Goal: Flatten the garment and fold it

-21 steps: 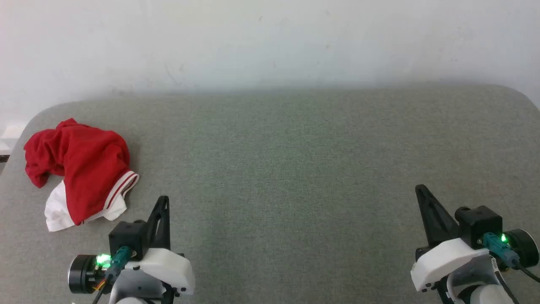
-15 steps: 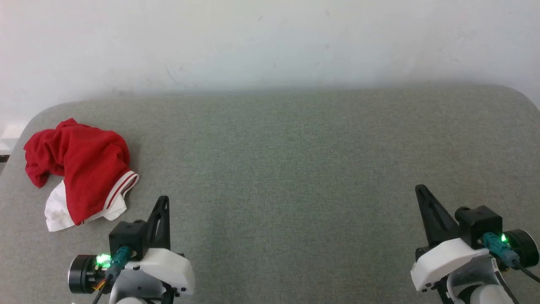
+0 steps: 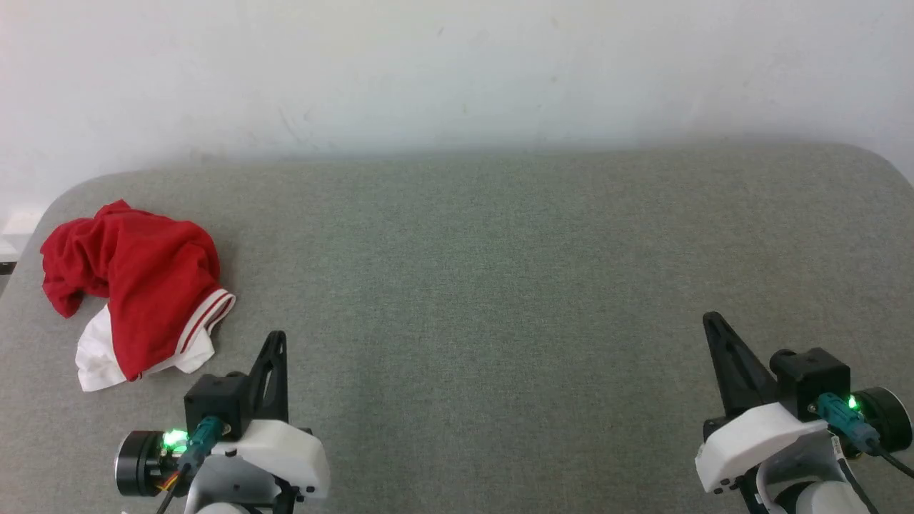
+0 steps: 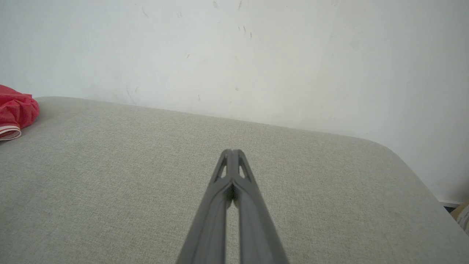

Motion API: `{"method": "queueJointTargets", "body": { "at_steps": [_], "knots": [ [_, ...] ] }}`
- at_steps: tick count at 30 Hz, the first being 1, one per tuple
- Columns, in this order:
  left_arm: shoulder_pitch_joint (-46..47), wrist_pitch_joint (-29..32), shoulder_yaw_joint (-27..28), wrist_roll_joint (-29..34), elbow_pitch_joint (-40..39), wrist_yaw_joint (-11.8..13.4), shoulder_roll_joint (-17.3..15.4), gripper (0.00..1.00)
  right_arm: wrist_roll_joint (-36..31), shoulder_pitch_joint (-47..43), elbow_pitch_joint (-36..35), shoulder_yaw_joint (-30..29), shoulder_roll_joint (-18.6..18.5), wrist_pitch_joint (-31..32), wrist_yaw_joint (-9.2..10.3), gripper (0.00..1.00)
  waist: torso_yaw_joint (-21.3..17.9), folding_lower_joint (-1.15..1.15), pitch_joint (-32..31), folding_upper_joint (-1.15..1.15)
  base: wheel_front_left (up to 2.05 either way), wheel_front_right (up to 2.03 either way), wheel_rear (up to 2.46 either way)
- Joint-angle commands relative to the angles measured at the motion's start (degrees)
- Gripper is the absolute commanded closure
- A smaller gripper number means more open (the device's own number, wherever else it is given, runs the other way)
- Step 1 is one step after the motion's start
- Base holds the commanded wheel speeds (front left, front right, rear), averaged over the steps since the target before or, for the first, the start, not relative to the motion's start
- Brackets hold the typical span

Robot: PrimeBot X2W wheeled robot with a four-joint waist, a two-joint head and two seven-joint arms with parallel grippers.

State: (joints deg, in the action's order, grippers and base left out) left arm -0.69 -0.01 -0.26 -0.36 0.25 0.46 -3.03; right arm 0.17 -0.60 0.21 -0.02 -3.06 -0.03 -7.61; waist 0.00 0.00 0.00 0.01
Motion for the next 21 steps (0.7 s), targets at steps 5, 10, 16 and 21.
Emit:
{"method": "queueJointTargets", "body": {
  "at_steps": [5, 10, 16, 21],
  "knots": [
    [0.69, 0.01, 0.26, 0.36, -0.25, -0.46, 0.15, 1.00, -0.17, 0.60, -0.21, 0.02, 0.18, 0.03, 0.12, 1.00, 0.00, 0.00, 0.00, -0.01, 0.00, 0.00, 0.00],
    [-0.08, -0.11, -0.08, -0.07, 0.05, -0.01, -0.02, 0.00, 0.10, -0.06, 0.10, -0.08, -0.03, -0.10, 0.00, 0.00, 0.00, 0.00, 0.01, -0.01, 0.00, 0.00, 0.00],
    [-0.55, -0.83, -0.13, -0.48, -0.29, -0.27, -0.01, 0.00, 0.79, -0.45, 0.36, -0.92, -0.02, -0.82, 0.01, 0.00, 0.04, 0.00, 0.04, -0.01, 0.00, 0.00, 0.00],
    [-0.95, -1.43, -0.15, -0.84, -0.60, -0.50, -0.01, 0.00, 1.09, -0.71, 0.54, -1.67, -0.01, -1.42, 0.01, 0.00, 0.06, 0.00, 0.09, -0.01, 0.00, 0.00, 0.00]
  ]
}}
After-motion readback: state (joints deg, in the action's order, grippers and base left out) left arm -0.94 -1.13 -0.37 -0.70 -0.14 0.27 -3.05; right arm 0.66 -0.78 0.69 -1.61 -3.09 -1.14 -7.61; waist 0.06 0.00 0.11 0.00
